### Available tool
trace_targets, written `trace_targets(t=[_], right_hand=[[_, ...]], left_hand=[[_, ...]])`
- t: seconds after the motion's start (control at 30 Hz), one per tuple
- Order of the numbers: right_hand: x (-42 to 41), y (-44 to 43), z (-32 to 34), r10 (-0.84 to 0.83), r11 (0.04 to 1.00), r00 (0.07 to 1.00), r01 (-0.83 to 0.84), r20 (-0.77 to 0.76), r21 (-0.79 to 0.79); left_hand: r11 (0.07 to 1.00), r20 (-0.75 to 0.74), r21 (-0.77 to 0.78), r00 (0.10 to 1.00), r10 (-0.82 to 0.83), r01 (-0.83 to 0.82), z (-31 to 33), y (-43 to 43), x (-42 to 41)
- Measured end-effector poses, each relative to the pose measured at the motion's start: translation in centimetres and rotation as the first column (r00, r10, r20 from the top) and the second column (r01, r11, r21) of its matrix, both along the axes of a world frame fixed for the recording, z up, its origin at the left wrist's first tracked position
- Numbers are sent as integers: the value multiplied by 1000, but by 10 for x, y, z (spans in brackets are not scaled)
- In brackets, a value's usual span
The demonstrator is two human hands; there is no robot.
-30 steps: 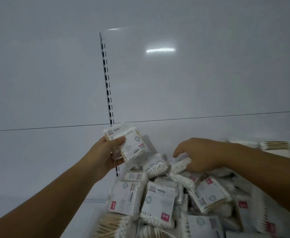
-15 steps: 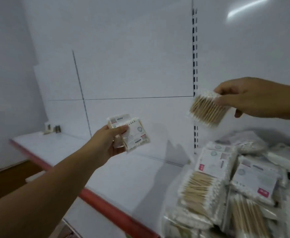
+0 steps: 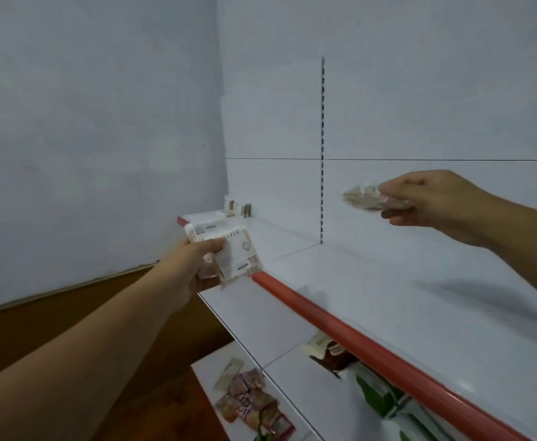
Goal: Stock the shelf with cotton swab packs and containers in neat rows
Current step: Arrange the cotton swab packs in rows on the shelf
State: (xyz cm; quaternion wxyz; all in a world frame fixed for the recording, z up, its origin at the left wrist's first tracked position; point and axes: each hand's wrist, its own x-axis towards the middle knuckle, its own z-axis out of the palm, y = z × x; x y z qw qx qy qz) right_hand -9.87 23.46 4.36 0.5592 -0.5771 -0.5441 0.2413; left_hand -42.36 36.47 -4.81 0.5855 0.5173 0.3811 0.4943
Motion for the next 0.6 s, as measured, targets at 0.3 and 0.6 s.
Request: trace_targets(t=[0.3, 0.6], right_hand=[[-61, 163, -49, 16, 997, 992, -24, -127, -66], [-100, 381, -85, 67, 992, 972, -89, -224, -92]], left_hand=[[998, 54, -60, 998, 19, -16, -38, 112, -56], [997, 2, -64, 999, 42, -42, -62, 252, -83]])
